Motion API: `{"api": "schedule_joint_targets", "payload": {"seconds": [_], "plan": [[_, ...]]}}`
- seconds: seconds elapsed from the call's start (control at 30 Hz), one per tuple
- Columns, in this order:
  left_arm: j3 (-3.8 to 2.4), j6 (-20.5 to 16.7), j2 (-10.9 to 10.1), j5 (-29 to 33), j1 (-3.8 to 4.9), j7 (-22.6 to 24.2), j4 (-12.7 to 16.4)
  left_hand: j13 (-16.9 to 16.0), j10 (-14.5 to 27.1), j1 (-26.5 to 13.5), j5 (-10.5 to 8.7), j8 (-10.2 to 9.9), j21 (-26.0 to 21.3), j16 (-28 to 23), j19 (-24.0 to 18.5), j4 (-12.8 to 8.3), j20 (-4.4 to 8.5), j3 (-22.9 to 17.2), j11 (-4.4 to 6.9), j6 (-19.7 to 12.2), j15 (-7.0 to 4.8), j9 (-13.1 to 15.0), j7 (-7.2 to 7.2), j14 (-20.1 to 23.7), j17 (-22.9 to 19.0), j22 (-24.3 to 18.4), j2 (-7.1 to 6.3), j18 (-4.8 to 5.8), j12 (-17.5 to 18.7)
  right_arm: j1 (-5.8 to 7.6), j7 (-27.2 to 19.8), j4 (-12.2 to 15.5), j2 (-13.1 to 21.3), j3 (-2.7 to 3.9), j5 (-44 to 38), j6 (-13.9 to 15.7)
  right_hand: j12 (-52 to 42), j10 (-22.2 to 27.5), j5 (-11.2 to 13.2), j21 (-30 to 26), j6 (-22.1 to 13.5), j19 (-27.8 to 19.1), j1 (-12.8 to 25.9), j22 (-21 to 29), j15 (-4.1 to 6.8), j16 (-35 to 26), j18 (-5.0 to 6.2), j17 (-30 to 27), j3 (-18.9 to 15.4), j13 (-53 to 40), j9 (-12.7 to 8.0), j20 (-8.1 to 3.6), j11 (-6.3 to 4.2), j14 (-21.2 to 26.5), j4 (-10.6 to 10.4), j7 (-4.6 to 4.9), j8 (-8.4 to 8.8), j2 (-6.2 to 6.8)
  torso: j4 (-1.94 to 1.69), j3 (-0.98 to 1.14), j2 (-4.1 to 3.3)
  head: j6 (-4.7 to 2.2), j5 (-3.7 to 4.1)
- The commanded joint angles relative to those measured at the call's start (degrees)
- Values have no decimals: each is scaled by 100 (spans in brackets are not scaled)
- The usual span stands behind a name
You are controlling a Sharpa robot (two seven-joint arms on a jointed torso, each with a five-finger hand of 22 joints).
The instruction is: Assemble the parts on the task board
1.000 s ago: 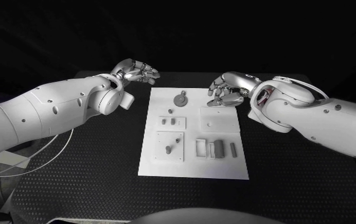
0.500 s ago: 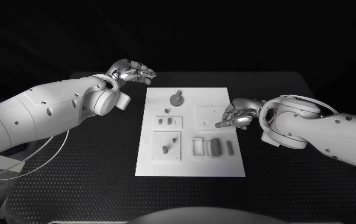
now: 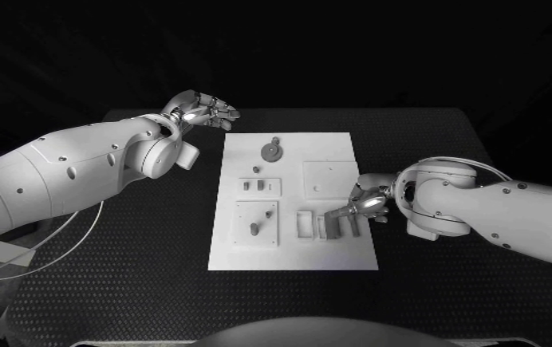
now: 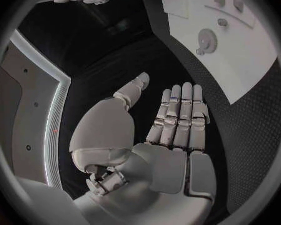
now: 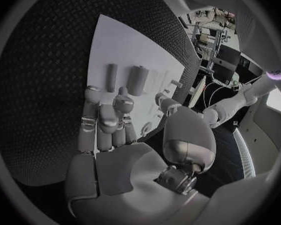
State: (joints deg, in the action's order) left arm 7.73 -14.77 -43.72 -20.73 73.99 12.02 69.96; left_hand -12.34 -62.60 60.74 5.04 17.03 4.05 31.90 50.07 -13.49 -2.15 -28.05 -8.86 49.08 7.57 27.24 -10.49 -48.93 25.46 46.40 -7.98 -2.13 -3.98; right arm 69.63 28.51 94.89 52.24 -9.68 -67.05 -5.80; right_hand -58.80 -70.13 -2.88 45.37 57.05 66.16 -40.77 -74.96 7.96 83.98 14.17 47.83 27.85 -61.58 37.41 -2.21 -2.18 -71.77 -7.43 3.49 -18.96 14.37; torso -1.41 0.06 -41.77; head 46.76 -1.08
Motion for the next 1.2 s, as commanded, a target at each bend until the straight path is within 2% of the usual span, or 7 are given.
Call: {"api": "schedule_joint_targets", "payload": {"seconds": [0.03, 0.07, 0.37, 0.63, 0.93, 1.03, 1.2], "plan": [[-2, 78, -7, 13, 4, 18, 14, 10, 43, -52, -14, 28, 0, -40, 1, 37, 12, -6, -1, -20, 15, -6, 12, -1, 10, -6, -14, 41, 0, -70, 99, -14, -46, -6, 24, -212, -11, 1, 4, 26, 72, -8, 14, -117, 53, 36, 83, 9, -75, -4, 12, -36, -35, -2, -8, 43, -20, -48, -10, -3, -5, 27, -1], [-2, 82, -13, 13, 4, 17, 22, 10, 44, -53, -13, 28, -2, -45, -3, 39, 11, -6, -1, -21, 16, -6, 12, 4, 14, -7, -18, 42, 0, -100, 96, -51, -110, -6, -1, -185, -2, -16, 6, 34, 89, -20, -14, -117, 53, 35, 83, 16, -143, 2, 27, -46, -36, -4, -11, 39, -22, -98, -6, -2, -7, 44, -44], [0, 64, -34, -42, 5, -10, 42, 11, 44, -62, -10, 32, -7, -63, -16, 56, 7, -5, -1, -17, 22, -7, 13, 21, 27, -11, -24, 47, -1, -243, 39, -152, -315, -6, -356, -74, 30, -54, 8, 65, 120, -62, -190, -110, 56, 25, 83, 60, -505, 11, 70, -65, -41, -13, -19, 32, 19, -328, -12, -6, -11, 67, -59], [0, 67, -44, -42, 5, -10, 51, 12, 45, -68, -9, 32, -7, -68, -19, 64, 6, -4, -2, -18, 24, -8, 13, 24, 34, -13, -28, 48, -1, -368, 34, -286, -478, -5, -471, 3, 50, -63, 1, 69, 134, -79, -375, -104, 54, 2, 83, 61, -733, 12, 86, -67, -40, -10, -30, 34, 64, -506, -4, 4, -5, 105, -71], [0, 76, -57, -42, 5, -15, 58, 13, 46, -74, -9, 32, -7, -72, -21, 73, 5, -4, -2, -20, 25, -9, 13, 26, 41, -14, -30, 49, -1, -443, 51, -411, -562, -6, -584, 63, 82, -66, -2, 57, 170, -102, -766, -99, 45, -42, 83, 93, -1213, 13, 88, -49, -31, -21, 56, 41, 163, -920, 4, 2, -2, 139, -87], [0, 80, -61, -42, 5, -18, 58, 13, 47, -75, -9, 32, -6, -74, -22, 76, 5, -4, -2, -20, 25, -9, 13, 26, 43, -14, -29, 49, -1, -446, 34, -404, -570, -6, -586, 101, 86, -67, 2, 59, 184, -108, -1037, -104, 45, -47, 83, 106, -1335, 10, 95, -46, -35, -24, 269, 49, 184, -1150, 3, 6, -2, 146, -89], [0, 75, -66, -42, 5, -22, 55, 14, 47, -77, -8, 32, -6, -76, -22, 81, 5, -5, -3, -21, 26, -10, 12, 26, 47, -14, -28, 49, -1, -446, -2, -377, -550, -5, -502, 215, 89, -87, -6, 61, 245, -138, -1608, -107, 39, -57, 82, 129, -1466, 8, 113, -19, -30, -25, 1035, 35, 204, -1761, -3, 1, 0, 152, -90]]}}
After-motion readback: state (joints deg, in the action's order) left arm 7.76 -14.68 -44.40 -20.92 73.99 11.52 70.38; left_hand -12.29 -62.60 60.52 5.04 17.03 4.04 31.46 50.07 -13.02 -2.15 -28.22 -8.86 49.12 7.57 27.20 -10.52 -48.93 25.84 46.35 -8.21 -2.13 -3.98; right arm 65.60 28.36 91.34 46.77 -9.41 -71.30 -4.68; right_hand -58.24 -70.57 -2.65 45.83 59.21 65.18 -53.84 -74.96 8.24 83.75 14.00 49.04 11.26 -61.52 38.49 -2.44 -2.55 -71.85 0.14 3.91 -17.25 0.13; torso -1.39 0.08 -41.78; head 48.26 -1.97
